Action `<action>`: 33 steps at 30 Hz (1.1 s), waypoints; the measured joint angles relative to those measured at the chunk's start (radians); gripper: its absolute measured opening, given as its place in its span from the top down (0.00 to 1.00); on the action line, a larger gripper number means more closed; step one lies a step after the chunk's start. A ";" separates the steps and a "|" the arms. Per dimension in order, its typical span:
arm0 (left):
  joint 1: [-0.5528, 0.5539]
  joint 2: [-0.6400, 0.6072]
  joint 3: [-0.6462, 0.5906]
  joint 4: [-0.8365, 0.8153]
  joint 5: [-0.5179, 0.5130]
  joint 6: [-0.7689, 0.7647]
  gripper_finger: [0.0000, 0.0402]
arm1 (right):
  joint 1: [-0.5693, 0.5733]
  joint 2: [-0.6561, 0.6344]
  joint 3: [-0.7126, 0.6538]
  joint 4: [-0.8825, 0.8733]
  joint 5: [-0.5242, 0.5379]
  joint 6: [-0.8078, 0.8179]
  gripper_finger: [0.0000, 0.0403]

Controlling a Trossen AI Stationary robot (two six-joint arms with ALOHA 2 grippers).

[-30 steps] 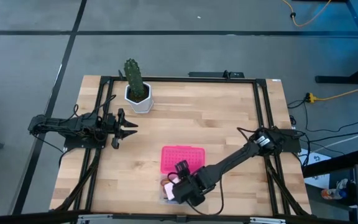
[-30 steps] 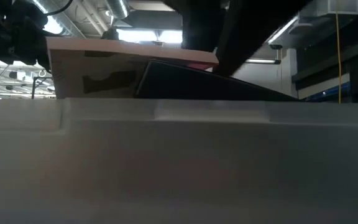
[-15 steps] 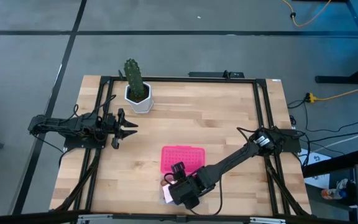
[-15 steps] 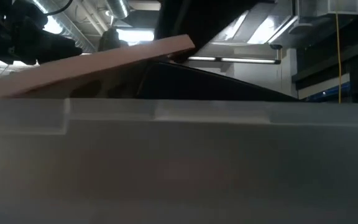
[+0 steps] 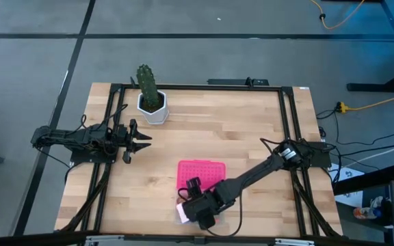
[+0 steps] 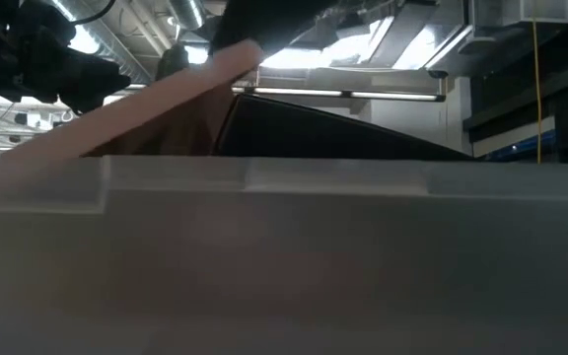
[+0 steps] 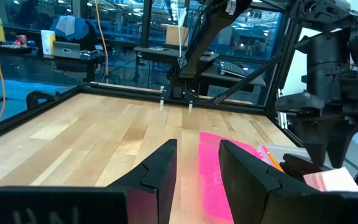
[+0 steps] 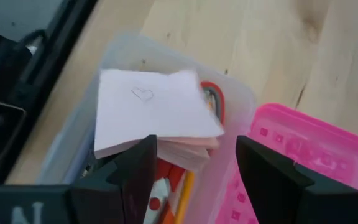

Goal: Pack school essentials
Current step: Put the pink sticky notes into the pencil case

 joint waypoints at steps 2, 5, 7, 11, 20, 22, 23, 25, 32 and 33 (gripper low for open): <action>0.000 0.000 0.000 0.000 0.000 0.000 0.72 | 0.001 0.000 0.000 0.006 -0.003 0.001 0.45; 0.000 0.000 0.000 0.000 0.000 0.000 0.72 | 0.000 0.000 0.000 0.006 0.013 0.001 0.45; 0.000 0.000 0.000 0.000 0.000 0.000 0.72 | -0.007 0.000 0.000 0.006 0.020 0.010 0.45; 0.000 0.000 0.000 0.000 0.000 0.000 0.72 | -0.020 0.000 0.000 0.004 0.015 0.054 0.45; 0.000 0.000 0.000 0.000 0.000 0.000 0.72 | -0.003 0.000 0.000 -0.021 -0.017 0.101 0.45; 0.000 0.000 0.000 0.000 0.000 0.000 0.72 | 0.001 -0.001 0.000 -0.053 -0.025 0.127 0.45; 0.000 0.000 0.000 0.000 0.000 0.000 0.72 | 0.003 -0.001 0.000 -0.081 -0.036 0.133 0.45; 0.000 0.000 0.000 0.000 0.000 0.000 0.72 | 0.007 -0.002 0.000 -0.125 -0.046 0.156 0.45; 0.000 0.000 0.000 0.000 0.000 0.000 0.72 | 0.010 -0.005 0.001 -0.109 -0.123 0.234 0.45; 0.000 0.000 0.000 0.000 0.000 0.000 0.72 | 0.013 -0.006 0.001 -0.101 -0.129 0.248 0.45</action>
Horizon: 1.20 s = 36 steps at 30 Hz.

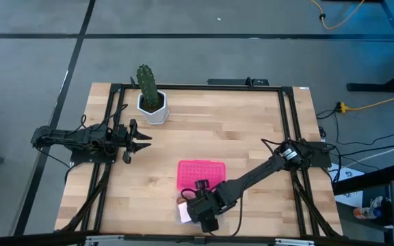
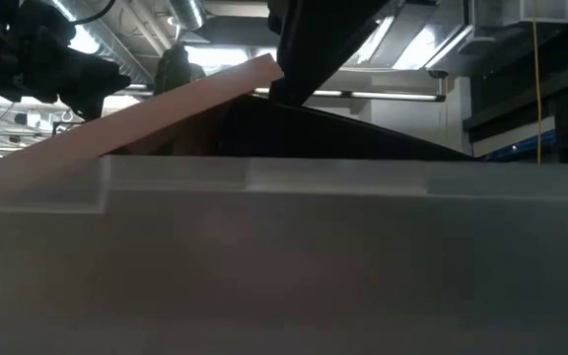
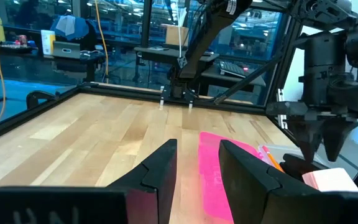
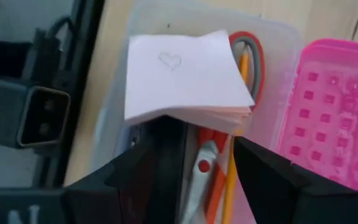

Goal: Pack school essentials
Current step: Put the pink sticky notes into the pencil case

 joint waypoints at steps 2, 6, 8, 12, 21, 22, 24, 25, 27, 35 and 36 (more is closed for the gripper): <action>0.000 0.000 0.000 0.000 0.000 0.000 0.72 | 0.010 0.000 0.000 0.003 0.001 0.011 0.45; 0.000 0.000 0.000 0.000 0.000 0.000 0.72 | 0.039 0.000 0.000 0.024 0.083 0.010 0.45; 0.000 0.000 0.000 0.000 0.000 0.000 0.72 | 0.045 0.000 0.000 0.029 0.089 0.011 0.45; 0.000 0.000 0.000 0.000 0.000 0.000 0.72 | 0.045 0.007 0.000 0.049 0.090 0.011 0.45; 0.000 0.000 0.000 0.000 0.000 0.000 0.72 | 0.045 0.019 0.000 0.113 0.089 0.014 0.45; 0.000 0.000 0.000 0.000 0.000 0.000 0.72 | 0.045 0.019 0.000 0.120 0.089 0.013 0.45; 0.000 0.000 0.000 0.000 0.000 0.000 0.72 | 0.044 0.023 0.000 0.132 0.090 0.013 0.45; 0.000 0.000 0.000 0.000 0.000 0.000 0.72 | 0.042 0.028 0.001 0.134 0.090 0.012 0.45; 0.000 0.000 0.000 0.000 0.000 0.000 0.72 | 0.040 0.040 0.000 0.128 0.086 0.012 0.45; 0.000 0.000 0.000 0.000 0.000 0.000 0.72 | 0.028 0.066 -0.001 0.152 0.083 0.020 0.45; 0.000 0.000 0.000 0.000 0.000 0.000 0.72 | 0.025 0.066 -0.001 0.159 0.083 0.033 0.45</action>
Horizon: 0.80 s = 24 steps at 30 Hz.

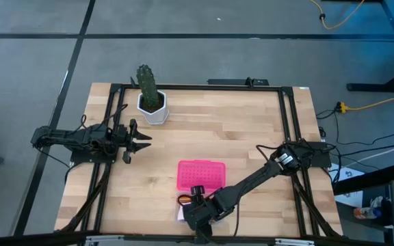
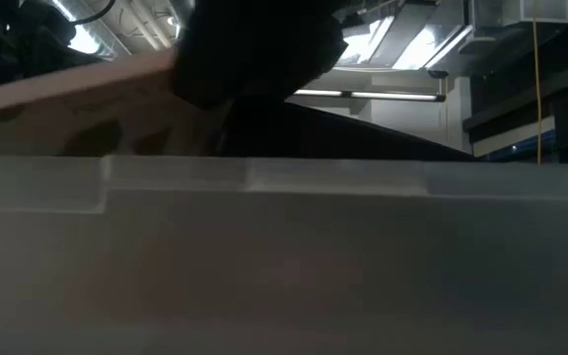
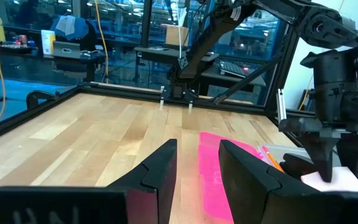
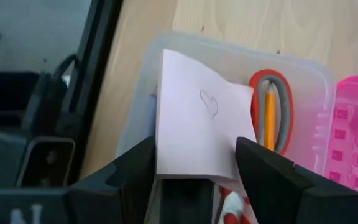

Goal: Pack school essentials
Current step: Put the pink sticky notes into the pencil case

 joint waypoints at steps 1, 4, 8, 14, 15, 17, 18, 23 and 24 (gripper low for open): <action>0.000 0.000 0.000 0.000 0.000 0.000 0.72 | -0.003 0.000 0.000 0.004 0.000 0.005 0.45; 0.000 0.000 0.000 0.000 0.000 0.000 0.72 | -0.010 0.000 0.000 0.005 -0.001 0.007 0.45; 0.000 0.000 0.000 0.000 0.000 0.000 0.72 | -0.020 0.000 0.000 0.005 0.000 0.023 0.45; 0.000 0.000 0.000 0.000 0.000 0.000 0.72 | -0.031 0.000 0.000 0.005 0.000 0.026 0.45; 0.000 0.000 0.000 0.000 0.000 0.000 0.72 | -0.032 0.000 0.000 0.005 0.000 0.026 0.45; 0.000 0.000 0.000 0.000 0.000 0.000 0.72 | -0.035 0.000 0.000 0.005 0.000 0.025 0.45; 0.000 0.000 0.000 0.000 0.000 0.000 0.72 | -0.035 -0.001 0.000 0.004 0.000 0.025 0.45; 0.000 0.000 0.000 0.000 0.000 0.000 0.72 | -0.037 -0.004 0.000 0.003 0.020 0.021 0.45; 0.000 0.000 0.000 0.000 0.000 0.000 0.72 | -0.038 -0.004 0.000 0.003 0.030 0.017 0.45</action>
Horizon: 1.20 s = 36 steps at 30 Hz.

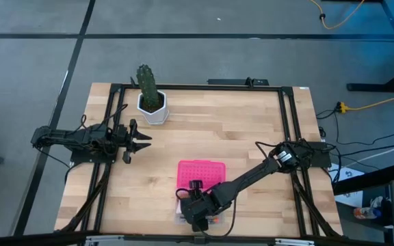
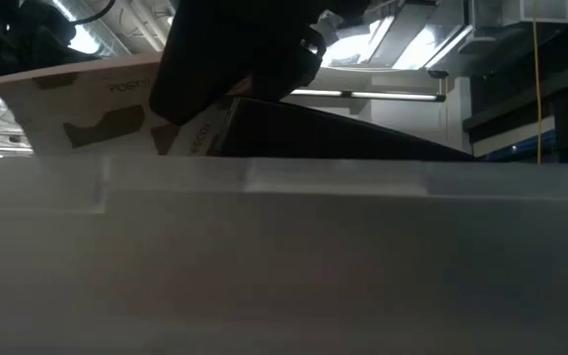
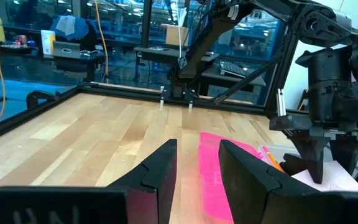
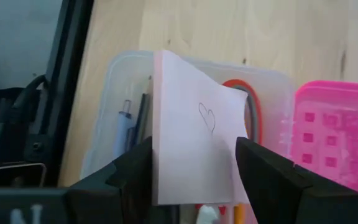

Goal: Pack school essentials
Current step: Put the pink sticky notes into the pencil case

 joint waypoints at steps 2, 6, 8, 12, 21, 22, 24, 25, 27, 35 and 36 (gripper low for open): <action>0.000 0.000 0.000 0.000 0.000 0.000 0.72 | -0.004 0.000 0.000 -0.001 0.005 -0.015 0.45; 0.000 0.000 0.000 0.000 0.000 0.000 0.72 | -0.020 0.000 0.000 -0.005 0.007 -0.021 0.45; 0.000 0.000 0.000 0.000 0.000 0.000 0.72 | -0.028 0.000 0.000 -0.010 0.005 -0.021 0.45; 0.000 0.000 0.000 0.000 0.000 0.000 0.72 | -0.036 0.000 0.000 -0.014 -0.018 -0.045 0.48; 0.000 0.000 0.000 0.000 0.000 0.000 0.72 | -0.035 -0.001 0.000 -0.025 -0.069 -0.089 0.72; 0.000 0.000 0.000 0.000 0.000 0.000 0.72 | -0.035 -0.001 0.000 -0.025 -0.073 -0.096 0.75; 0.000 0.000 0.000 0.000 0.000 0.000 0.72 | -0.035 -0.001 0.000 -0.025 -0.076 -0.105 0.81; 0.000 0.000 0.000 0.000 0.000 0.000 0.72 | -0.035 -0.001 0.000 -0.025 -0.076 -0.114 0.84; 0.000 0.000 0.000 0.000 0.000 0.000 0.72 | -0.035 -0.001 0.000 -0.029 -0.076 -0.122 0.90; 0.000 0.000 0.000 0.000 0.000 0.000 0.72 | -0.034 -0.048 0.001 -0.040 0.036 -0.174 0.94; 0.000 0.000 0.000 0.000 0.000 0.000 0.72 | -0.034 -0.057 0.001 -0.047 0.062 -0.196 0.95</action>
